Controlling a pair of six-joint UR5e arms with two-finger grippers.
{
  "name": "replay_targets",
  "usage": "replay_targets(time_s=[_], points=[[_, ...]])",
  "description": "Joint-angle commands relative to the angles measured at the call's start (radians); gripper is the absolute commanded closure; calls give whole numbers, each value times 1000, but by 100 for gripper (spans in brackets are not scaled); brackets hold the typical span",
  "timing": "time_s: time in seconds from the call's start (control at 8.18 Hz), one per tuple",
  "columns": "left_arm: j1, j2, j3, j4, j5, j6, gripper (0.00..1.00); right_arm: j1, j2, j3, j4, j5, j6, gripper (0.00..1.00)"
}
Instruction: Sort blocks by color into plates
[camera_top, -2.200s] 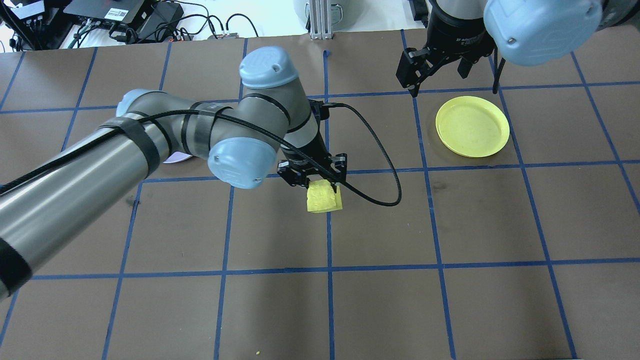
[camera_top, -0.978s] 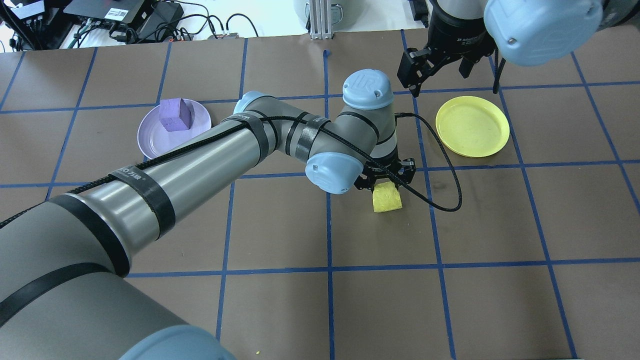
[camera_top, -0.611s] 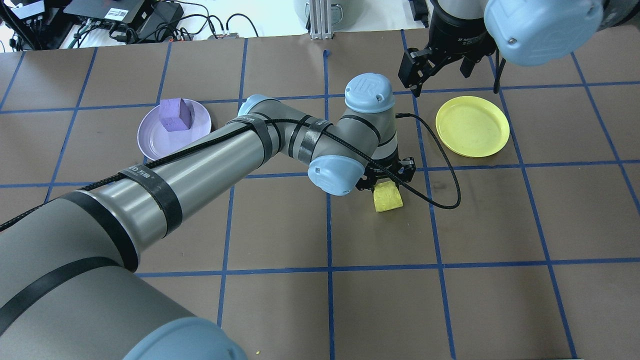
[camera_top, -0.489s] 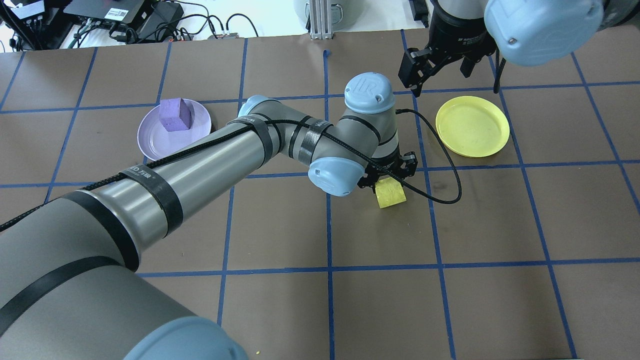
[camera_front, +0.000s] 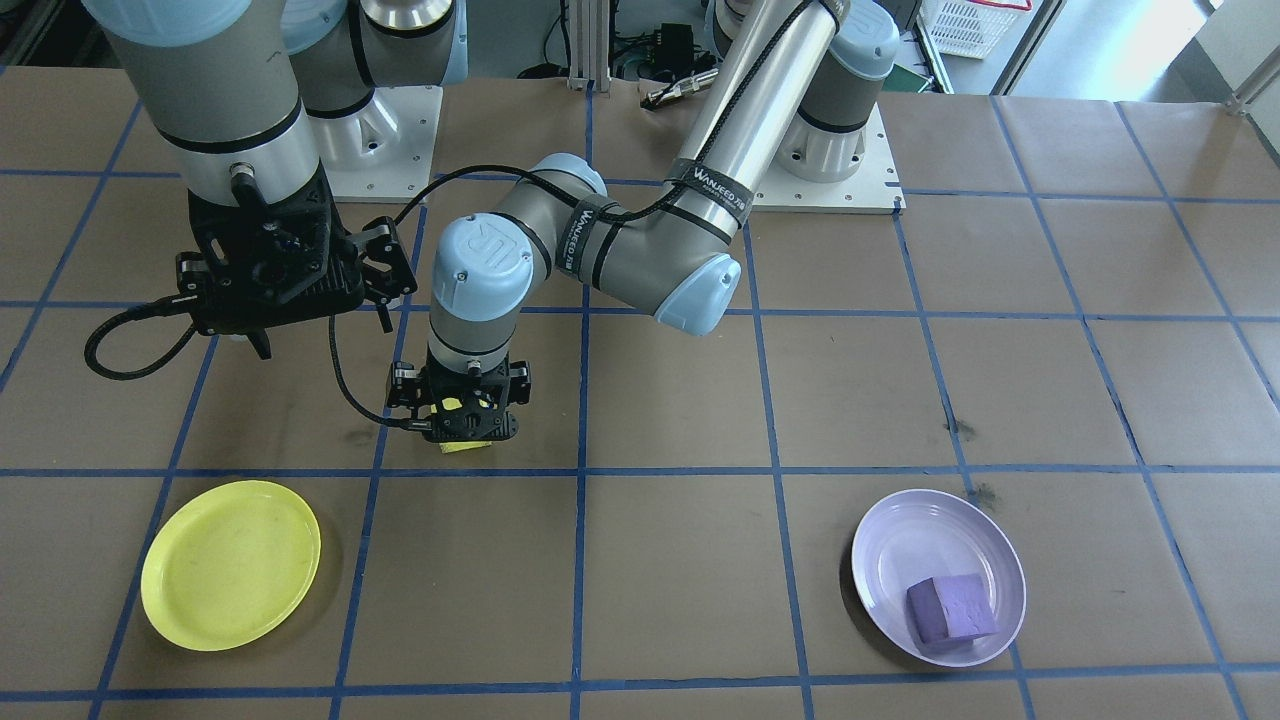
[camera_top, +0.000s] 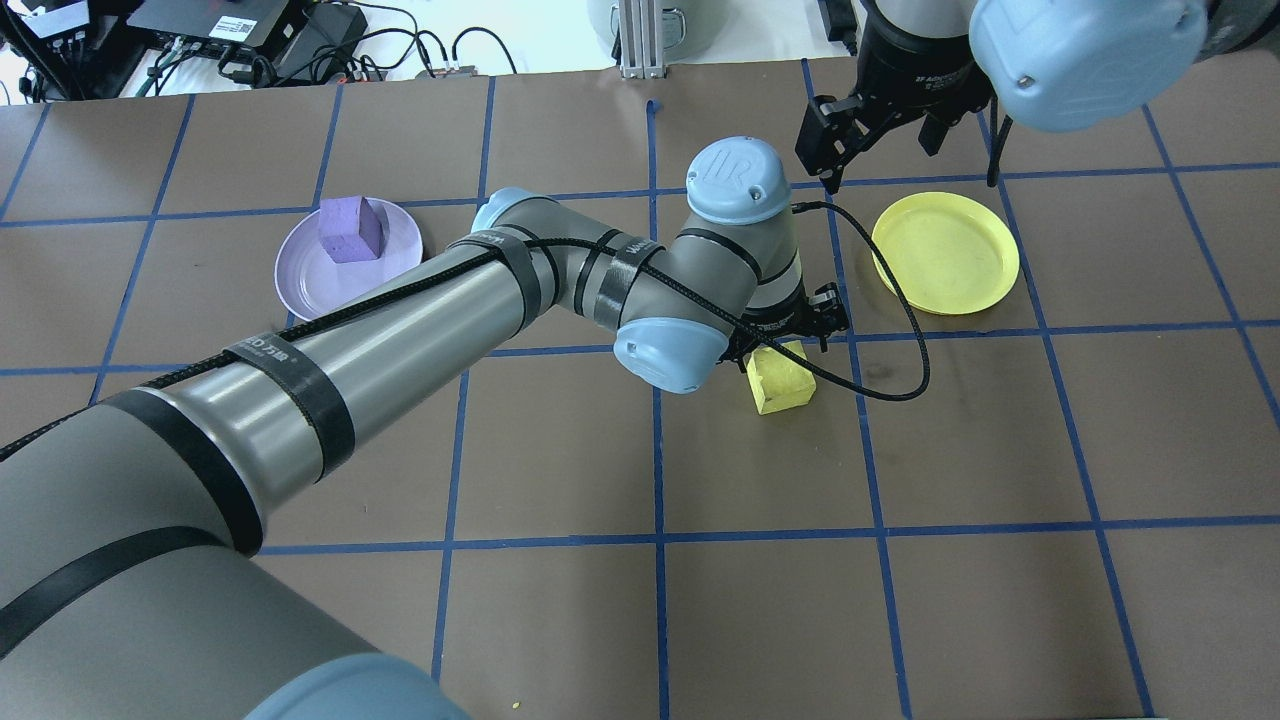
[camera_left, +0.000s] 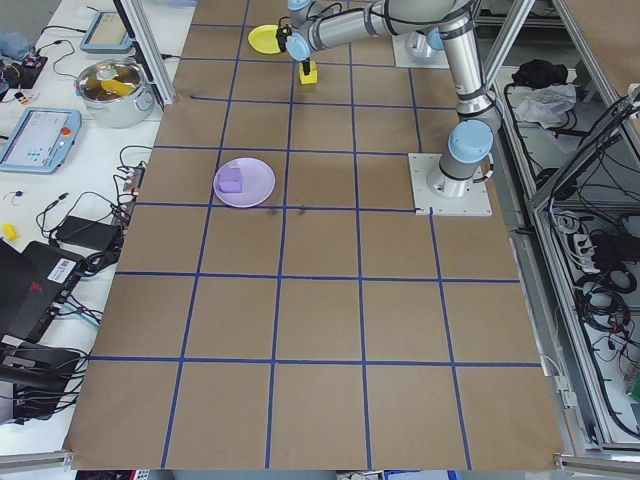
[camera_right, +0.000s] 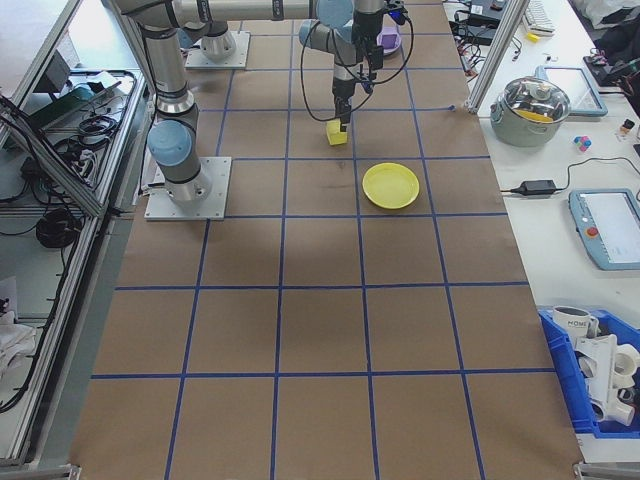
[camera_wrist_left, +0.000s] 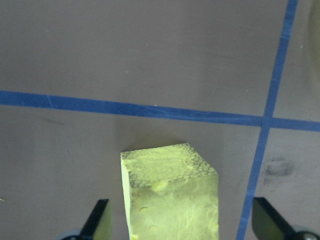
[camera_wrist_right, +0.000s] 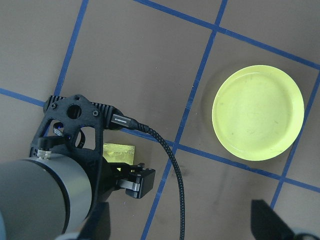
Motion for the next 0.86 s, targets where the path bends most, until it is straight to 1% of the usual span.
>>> replay_targets(time_s=[0.0, 0.24, 0.49, 0.73], points=[[14, 66, -8, 3, 1, 180, 0, 0, 2, 0, -2, -2, 1, 0], [43, 83, -23, 0, 4, 272, 0, -3, 5, 0, -2, -8, 1, 0], [80, 127, -110, 1, 23, 412, 0, -22, 6, 0, 4, -9, 1, 0], [161, 214, -204, -9, 27, 530, 0, -23, 6, 0, 8, -8, 4, 0]])
